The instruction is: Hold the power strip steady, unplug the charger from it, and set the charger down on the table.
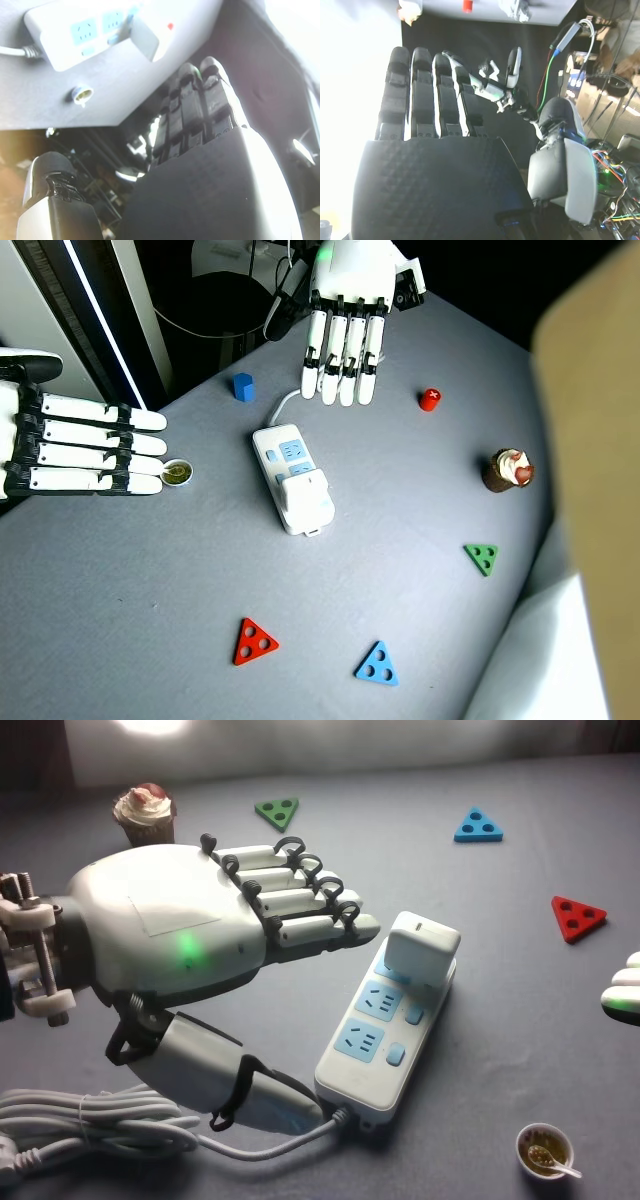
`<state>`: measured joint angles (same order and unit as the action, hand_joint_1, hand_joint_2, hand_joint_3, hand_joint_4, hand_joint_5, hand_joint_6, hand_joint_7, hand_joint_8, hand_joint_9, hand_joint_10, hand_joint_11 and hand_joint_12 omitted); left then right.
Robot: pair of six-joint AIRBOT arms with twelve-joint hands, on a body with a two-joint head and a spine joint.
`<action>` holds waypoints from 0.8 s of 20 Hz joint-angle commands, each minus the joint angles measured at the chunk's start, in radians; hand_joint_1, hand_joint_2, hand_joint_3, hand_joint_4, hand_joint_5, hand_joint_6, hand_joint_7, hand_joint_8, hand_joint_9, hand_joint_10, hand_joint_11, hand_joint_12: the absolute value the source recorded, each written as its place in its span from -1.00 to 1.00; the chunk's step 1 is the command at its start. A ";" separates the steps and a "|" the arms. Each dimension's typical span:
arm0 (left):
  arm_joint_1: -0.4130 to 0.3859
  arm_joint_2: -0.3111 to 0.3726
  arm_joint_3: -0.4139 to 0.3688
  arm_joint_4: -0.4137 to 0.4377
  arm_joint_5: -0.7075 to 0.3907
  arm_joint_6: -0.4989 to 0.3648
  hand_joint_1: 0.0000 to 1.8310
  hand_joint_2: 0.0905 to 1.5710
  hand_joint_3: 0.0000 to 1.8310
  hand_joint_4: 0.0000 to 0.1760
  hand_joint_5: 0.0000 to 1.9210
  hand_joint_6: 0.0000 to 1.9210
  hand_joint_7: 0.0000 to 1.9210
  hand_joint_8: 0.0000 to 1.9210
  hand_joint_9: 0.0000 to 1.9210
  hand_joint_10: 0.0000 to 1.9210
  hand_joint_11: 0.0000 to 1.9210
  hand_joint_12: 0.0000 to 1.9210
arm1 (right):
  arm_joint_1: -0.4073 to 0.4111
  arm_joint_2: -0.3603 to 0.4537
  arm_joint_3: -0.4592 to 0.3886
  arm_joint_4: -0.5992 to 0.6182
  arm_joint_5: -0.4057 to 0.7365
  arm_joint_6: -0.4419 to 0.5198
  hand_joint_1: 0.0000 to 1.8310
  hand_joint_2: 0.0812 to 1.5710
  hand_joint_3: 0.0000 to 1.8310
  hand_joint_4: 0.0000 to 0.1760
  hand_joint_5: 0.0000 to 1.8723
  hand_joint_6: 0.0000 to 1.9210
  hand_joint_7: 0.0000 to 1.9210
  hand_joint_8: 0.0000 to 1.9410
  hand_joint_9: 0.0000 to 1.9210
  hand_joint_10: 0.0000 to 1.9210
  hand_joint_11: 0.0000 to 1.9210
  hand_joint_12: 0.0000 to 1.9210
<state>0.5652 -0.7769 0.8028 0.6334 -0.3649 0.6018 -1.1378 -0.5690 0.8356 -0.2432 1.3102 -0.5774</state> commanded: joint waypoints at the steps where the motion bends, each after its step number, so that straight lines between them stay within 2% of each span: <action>1: -0.013 -0.005 -0.003 -0.012 -0.071 -0.008 -1.00 0.11 -0.99 -1.00 -0.91 -0.99 -0.90 -0.99 -0.91 -0.98 -0.95 -0.85 | 0.007 0.003 0.003 0.027 0.115 0.009 -1.00 0.09 -1.00 -1.00 -0.90 -0.99 -0.88 -0.99 -0.87 -0.99 -0.88 -0.88; 5: -0.012 -0.037 -0.002 0.039 0.011 -0.053 -1.00 0.11 -1.00 -1.00 -0.91 -0.99 -0.90 -1.00 -0.91 -0.99 -0.95 -0.86 | 0.007 0.002 0.005 0.043 0.114 0.009 -1.00 0.09 -1.00 -1.00 -0.89 -0.99 -0.88 -1.00 -0.87 -1.00 -0.88 -0.89; 10: 0.005 -0.109 0.028 0.183 0.033 -0.177 -1.00 0.11 -1.00 -1.00 -0.93 -1.00 -0.91 -1.00 -0.92 -1.00 -0.97 -0.87 | 0.007 0.001 0.005 0.046 0.112 0.009 -1.00 0.10 -1.00 -1.00 -0.92 -1.00 -0.91 -1.00 -0.90 -1.00 -0.91 -0.92; 12: 0.018 -0.131 0.036 0.187 0.038 -0.179 -1.00 0.11 -1.00 -1.00 -0.91 -0.99 -0.90 -0.99 -0.90 -0.99 -0.95 -0.86 | 0.007 0.001 0.005 0.060 0.113 0.009 -1.00 0.11 -1.00 -1.00 -0.94 -1.00 -0.93 -1.00 -0.91 -1.00 -0.92 -0.93; 16: 0.037 -0.172 0.049 0.188 0.053 -0.181 -1.00 0.10 -1.00 -1.00 -0.92 -1.00 -0.93 -1.00 -0.94 -1.00 -0.98 -0.88 | 0.014 -0.005 0.003 0.095 0.113 0.014 -0.88 0.21 -0.99 -1.00 -0.89 -1.00 -0.87 -1.00 -0.86 -1.00 -0.86 -0.94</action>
<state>0.6090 -0.9478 0.8539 0.8341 -0.2337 0.4236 -1.1362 -0.5777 0.8375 -0.1684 1.3064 -0.5747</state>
